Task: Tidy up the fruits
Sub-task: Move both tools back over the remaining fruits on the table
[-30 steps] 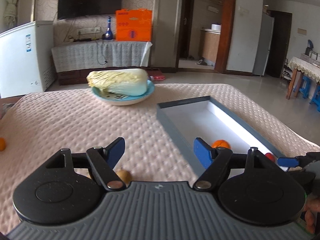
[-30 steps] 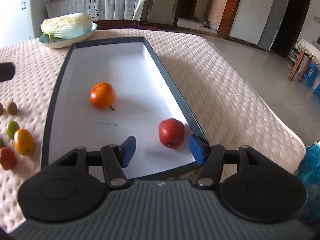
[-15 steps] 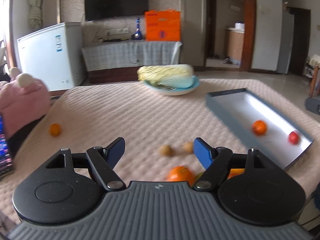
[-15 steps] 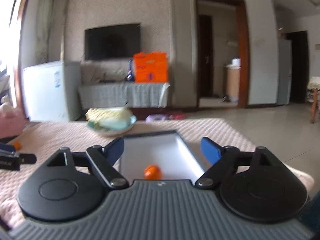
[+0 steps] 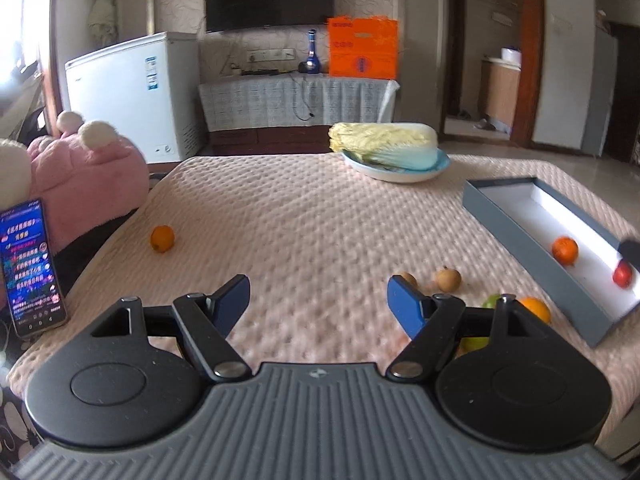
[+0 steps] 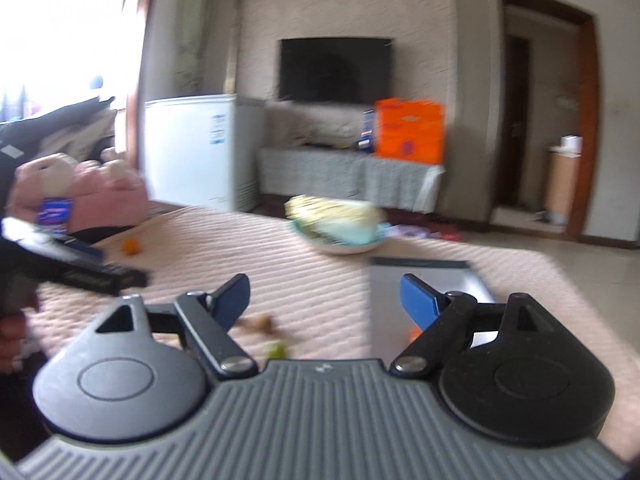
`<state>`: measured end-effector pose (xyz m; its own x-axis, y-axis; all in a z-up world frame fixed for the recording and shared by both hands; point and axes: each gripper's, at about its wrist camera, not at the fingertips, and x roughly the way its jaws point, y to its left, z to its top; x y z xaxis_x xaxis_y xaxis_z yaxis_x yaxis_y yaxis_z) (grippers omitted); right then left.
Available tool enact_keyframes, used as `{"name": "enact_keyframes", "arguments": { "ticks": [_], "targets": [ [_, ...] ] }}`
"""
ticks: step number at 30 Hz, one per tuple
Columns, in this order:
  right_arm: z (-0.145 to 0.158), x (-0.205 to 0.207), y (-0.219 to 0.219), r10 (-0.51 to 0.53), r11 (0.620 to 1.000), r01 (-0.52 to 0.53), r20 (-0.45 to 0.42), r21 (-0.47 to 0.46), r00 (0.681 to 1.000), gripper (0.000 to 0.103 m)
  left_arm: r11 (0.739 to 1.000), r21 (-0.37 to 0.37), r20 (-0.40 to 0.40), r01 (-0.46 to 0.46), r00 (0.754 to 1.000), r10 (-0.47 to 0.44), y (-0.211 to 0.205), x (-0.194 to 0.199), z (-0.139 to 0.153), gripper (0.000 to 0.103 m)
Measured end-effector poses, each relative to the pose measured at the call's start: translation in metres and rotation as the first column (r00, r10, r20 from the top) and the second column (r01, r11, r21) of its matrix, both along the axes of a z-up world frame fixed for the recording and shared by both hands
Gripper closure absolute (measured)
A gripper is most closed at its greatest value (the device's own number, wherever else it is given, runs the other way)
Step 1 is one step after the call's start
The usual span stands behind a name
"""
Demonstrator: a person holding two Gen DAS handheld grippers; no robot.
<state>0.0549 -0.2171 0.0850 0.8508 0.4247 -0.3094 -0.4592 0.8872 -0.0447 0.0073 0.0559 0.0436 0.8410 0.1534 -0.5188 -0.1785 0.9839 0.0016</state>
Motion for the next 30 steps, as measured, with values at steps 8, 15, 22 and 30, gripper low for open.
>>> {"name": "enact_keyframes", "arguments": {
  "ticks": [8,15,22,30],
  "targets": [
    [-0.013,0.006,0.081,0.131,0.991,-0.133,-0.055,-0.030,0.990,0.027,0.989,0.006,-0.014,-0.146,0.989,0.146,0.050,0.018,-0.004,0.023],
    [-0.034,0.025,0.131,0.133,0.988,-0.141,-0.115,-0.059,0.984,0.027,0.986,0.021,-0.006,-0.167,0.986,0.167,0.099,0.022,-0.009,0.023],
    [-0.055,0.044,0.150,0.070,0.989,-0.091,-0.183,-0.114,0.981,0.044,0.979,0.009,-0.031,-0.202,0.979,0.202,0.136,0.035,-0.023,0.023],
    [-0.065,0.050,0.150,0.008,0.985,-0.045,-0.217,-0.164,0.976,0.049,0.976,0.036,-0.028,-0.213,0.976,0.214,0.150,0.071,-0.031,0.023]
  ]
}}
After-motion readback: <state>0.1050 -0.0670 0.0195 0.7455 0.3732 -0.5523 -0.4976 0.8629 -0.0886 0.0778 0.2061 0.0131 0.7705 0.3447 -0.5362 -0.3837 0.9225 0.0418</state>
